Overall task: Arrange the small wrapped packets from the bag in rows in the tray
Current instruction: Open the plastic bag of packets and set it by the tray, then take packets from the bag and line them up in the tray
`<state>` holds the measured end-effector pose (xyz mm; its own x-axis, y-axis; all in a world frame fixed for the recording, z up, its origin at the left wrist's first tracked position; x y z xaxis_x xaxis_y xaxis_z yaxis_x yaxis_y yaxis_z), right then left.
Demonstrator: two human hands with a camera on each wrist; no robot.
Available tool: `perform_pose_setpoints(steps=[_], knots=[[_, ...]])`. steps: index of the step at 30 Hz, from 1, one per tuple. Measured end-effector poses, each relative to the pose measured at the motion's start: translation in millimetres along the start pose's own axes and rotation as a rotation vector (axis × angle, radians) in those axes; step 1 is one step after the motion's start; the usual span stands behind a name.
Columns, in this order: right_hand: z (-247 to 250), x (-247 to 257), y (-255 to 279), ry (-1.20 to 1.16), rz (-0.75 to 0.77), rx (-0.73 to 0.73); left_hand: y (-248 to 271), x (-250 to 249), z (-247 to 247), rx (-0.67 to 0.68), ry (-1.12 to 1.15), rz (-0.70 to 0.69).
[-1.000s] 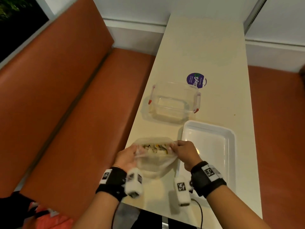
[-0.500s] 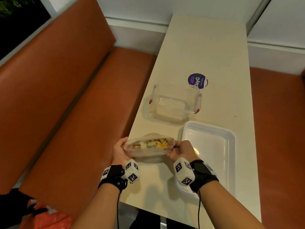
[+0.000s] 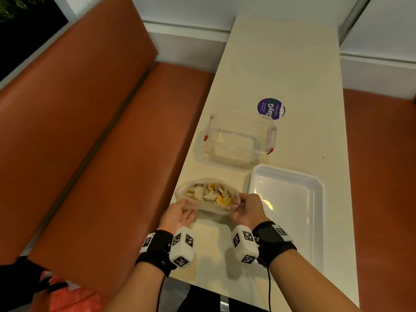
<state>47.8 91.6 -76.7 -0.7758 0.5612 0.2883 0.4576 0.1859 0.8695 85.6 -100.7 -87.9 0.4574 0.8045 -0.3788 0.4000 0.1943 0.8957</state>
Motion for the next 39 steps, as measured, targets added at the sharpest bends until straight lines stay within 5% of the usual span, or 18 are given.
perform_pose_setpoints(steps=[5, 13, 17, 22, 25, 28, 31, 34, 36, 39], knots=[[-3, 1, -7, 0.003, -0.043, 0.017, -2, 4, -11, 0.141, 0.204, 0.072], [6, 0, -25, 0.201, -0.022, -0.071, -12, -1, -3, 0.046, -0.231, -0.005], [2, 10, -6, 0.460, 0.093, -0.063, 4, -19, -1, -0.095, -0.466, -0.393], [-4, 25, 2, 1.263, 0.511, -0.341, -11, -39, -31, -0.030, -1.439, -0.881], [-14, 28, 2, 1.566, 0.668, -0.454, -19, -42, -50, -0.021, -1.726, -0.929], [-15, 36, 2, 1.609, 0.757, -0.508, -27, -47, -48, -0.031, -1.674, -0.847], [-14, 45, -1, 1.431, 0.684, -0.454, -38, -49, -40, 0.078, -1.330, -0.585], [-24, 47, 7, 1.399, 0.899, -0.474, -37, -48, -37, 0.120, -1.036, -0.493], [-35, 40, 15, 1.441, 1.048, -0.338, -30, -51, -33, 0.078, -0.831, -0.493], [-44, 13, 12, 1.824, 0.922, -0.036, -20, -54, -23, 0.063, -0.739, -0.548]])
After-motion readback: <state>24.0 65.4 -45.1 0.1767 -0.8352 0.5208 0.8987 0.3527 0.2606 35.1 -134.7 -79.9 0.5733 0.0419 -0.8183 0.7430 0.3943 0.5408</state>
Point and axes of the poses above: each hand's wrist, its own y-axis away from the middle knuckle, its own z-axis out of the back of the hand, x = y × z, the point moved 3 cm from there along -y, towards the middle knuckle, and after that the axes turned 7 degrees about y, right-handed, at the moved point
